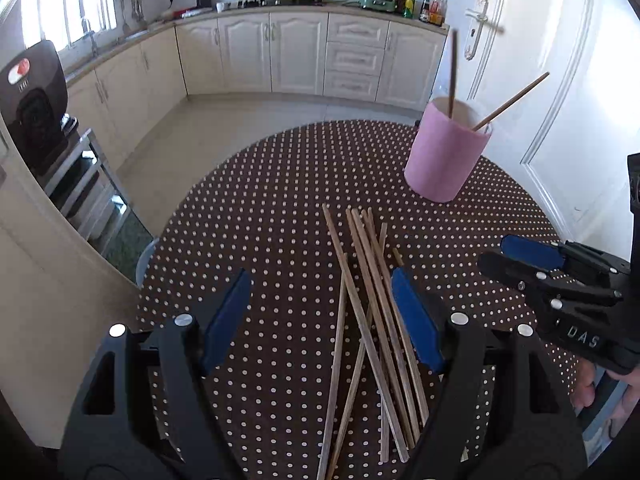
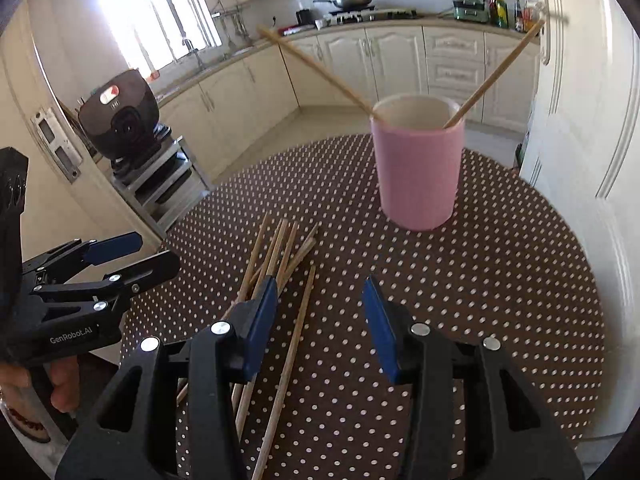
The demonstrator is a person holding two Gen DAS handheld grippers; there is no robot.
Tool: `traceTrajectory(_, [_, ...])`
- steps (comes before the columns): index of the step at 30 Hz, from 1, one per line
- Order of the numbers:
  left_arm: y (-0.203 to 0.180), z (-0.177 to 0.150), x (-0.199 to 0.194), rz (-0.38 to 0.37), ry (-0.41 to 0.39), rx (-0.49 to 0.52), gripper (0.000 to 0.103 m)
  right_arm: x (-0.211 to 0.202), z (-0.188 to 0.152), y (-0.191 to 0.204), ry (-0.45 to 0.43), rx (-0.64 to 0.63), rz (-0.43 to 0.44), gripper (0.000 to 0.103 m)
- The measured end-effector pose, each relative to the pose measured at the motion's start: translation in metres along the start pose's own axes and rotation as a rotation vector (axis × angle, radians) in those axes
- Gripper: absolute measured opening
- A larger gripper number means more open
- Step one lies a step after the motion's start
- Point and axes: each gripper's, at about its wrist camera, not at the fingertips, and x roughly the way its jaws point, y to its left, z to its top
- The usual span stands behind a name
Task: Organize utensils
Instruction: 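Grasp another chopstick from the pile with the left tool while the right tool grasps one too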
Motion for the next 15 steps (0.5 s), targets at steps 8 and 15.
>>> traceTrajectory(8, [0.003,-0.005,0.039,-0.004,0.085,-0.021,0.062,0.041,-0.014,0.008,0.140,-0.020,-0.002,0.042])
traceTrajectory(15, [0.006,-0.002,0.066,-0.012,0.139,-0.051,0.045,0.062,-0.015,0.018,0.195,-0.051,0.013,0.039])
